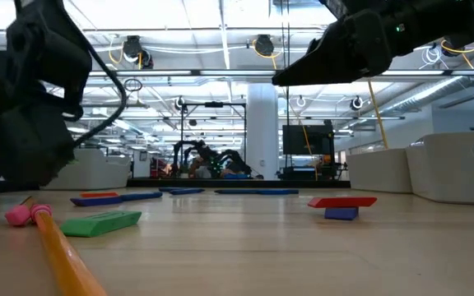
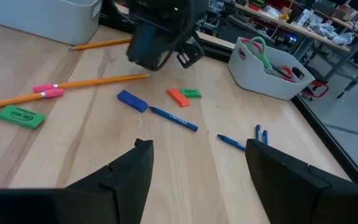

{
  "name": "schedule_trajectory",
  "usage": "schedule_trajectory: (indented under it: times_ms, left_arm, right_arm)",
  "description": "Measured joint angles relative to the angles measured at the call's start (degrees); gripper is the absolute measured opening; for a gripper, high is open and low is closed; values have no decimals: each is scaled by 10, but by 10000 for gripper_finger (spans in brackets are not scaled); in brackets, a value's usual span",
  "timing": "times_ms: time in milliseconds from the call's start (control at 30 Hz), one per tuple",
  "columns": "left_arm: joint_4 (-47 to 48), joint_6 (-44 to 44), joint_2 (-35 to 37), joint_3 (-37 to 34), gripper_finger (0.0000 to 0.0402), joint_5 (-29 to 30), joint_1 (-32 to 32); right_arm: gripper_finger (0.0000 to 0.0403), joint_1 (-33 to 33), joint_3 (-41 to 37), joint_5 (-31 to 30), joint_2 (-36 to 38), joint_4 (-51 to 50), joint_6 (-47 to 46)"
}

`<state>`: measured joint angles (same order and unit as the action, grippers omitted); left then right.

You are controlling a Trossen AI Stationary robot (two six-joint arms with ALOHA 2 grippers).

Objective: Sort crayons/erasers/pens/pencils in bins
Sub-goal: Put the light green eraser into the bottom left gray bin

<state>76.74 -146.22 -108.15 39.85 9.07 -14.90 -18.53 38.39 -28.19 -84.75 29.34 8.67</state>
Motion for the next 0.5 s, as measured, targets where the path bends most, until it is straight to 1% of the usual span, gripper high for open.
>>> schedule_trajectory:
  times_ms: [100,300,433,500]
  left_arm:
    - [-13,8,-11,-14,12,4,18]
    - [-28,8,-14,-19,12,5,36]
    - [-78,27,-12,-40,12,6,44]
    - [-86,36,-11,-40,12,5,44]
  right_arm:
    - [247,-3,0,0,0,-5,0]
    - [247,-7,0,0,0,-25,0]
    - [247,-14,0,0,0,-43,-1]
    - [247,-17,0,0,0,-51,-1]
